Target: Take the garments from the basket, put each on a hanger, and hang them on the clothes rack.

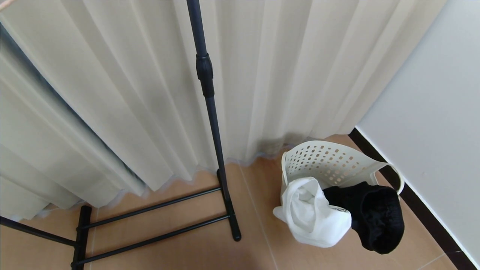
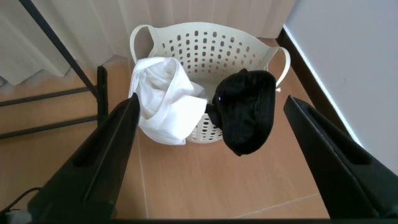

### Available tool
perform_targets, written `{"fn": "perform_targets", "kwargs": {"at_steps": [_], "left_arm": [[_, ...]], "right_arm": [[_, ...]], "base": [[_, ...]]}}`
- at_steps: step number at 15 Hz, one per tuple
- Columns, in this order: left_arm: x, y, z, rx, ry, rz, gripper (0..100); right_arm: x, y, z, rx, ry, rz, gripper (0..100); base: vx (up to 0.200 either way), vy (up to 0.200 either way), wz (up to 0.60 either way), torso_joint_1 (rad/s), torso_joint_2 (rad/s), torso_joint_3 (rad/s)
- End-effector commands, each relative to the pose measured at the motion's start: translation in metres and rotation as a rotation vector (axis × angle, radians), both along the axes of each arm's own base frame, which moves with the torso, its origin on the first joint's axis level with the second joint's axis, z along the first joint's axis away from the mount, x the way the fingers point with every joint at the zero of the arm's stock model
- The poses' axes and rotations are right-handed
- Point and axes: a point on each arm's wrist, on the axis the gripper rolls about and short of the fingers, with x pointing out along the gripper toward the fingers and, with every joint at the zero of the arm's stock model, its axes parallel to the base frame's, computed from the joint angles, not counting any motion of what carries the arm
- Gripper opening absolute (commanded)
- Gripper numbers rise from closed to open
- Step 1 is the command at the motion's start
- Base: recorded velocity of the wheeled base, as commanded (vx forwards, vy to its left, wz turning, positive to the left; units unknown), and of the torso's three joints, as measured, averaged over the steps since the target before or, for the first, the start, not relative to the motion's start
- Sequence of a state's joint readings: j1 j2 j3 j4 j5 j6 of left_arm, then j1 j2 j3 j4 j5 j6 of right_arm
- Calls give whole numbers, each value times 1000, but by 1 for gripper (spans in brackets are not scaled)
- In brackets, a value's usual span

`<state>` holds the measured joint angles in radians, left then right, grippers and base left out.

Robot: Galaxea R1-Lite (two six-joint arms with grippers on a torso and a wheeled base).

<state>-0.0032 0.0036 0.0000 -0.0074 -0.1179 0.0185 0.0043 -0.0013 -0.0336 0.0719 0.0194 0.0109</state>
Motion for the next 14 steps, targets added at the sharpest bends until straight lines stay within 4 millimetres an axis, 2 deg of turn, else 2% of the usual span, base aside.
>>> {"fn": "perform_targets", "kwargs": {"at_steps": [1,7,9,11,12,14], "left_arm": [[0,0,0,0,1,0,100],[0,0,0,1,1,0,100],[0,0,0,-2,1,1,100],[0,0,0,0,-1,1,100],[0,0,0,1,-1,1,100],[0,0,0,1,-1,1,100]], "right_arm": [[0,0,0,0,1,1,100],[2,0,0,-9,36,5,100],[14,0,3,-11,194,19,100],[37,2,6,-25,427,148,100],[40,3,6,-27,443,155,100],[114,17,24,-66,590,201,100]], "base": [[0,0,0,7,12,-198],[0,0,0,2,0,-193],[0,0,0,7,0,-203],[0,0,0,0,2,-93],[0,0,0,0,0,0],[0,0,0,0,0,0]]}}
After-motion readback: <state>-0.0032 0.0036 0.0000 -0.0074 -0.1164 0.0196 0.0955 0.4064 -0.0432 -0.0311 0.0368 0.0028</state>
